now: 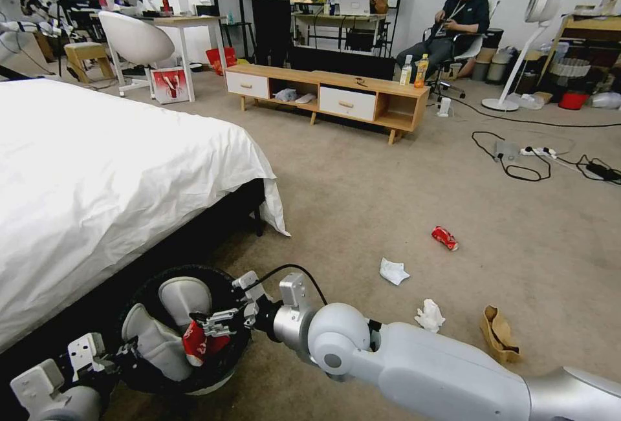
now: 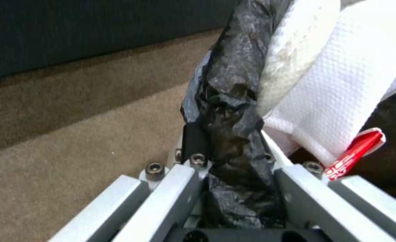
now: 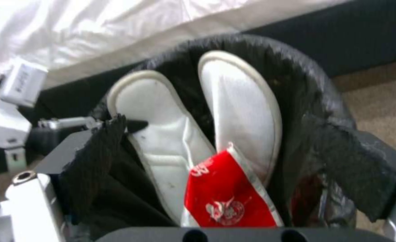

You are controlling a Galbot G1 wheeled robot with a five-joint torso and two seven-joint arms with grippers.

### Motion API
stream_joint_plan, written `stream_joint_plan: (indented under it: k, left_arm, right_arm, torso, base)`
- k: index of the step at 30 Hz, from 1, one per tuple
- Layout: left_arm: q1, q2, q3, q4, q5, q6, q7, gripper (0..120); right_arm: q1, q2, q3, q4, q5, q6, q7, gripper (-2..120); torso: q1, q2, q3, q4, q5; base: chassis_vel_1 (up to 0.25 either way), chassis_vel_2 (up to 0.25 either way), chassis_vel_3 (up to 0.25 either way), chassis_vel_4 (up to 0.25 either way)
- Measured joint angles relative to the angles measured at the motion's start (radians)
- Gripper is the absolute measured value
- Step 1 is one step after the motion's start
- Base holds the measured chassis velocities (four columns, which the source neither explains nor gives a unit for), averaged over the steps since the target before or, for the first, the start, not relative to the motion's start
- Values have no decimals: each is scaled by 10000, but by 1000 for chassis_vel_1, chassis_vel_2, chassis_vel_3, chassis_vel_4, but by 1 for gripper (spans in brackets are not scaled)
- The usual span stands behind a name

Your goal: Pick up the trash bin and place the garbage on the floor into it.

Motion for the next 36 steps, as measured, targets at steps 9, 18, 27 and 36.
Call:
stream_joint_plan:
  k: [9, 18, 27, 36]
  left_arm:
    - [0, 4, -17, 41, 16, 0, 0, 3]
    - [4, 79, -26, 87, 35, 0, 0, 3]
    - [51, 134, -74, 117, 151, 0, 87, 3]
    - [243, 206, -114, 84, 433, 0, 192, 3]
  right_arm:
    - [28, -168, 940, 652, 258, -61, 75, 100]
    - [-264, -1081, 2503, 1694, 456, -64, -7, 100]
    - [-2074, -2597, 5547, 2736, -266, 381, -658, 100]
    - [-5896, -4794, 10074, 3631, -1956, 1822, -1197, 100]
  torso:
    - [0, 0, 0, 0, 0]
    - [0, 0, 0, -1, 1]
    - [0, 0, 0, -1, 4]
    - [0, 0, -1, -2, 5]
  base:
    - [0, 0, 0, 0]
    - [0, 0, 0, 0]
    - [0, 0, 0, 0]
    - [0, 0, 0, 0]
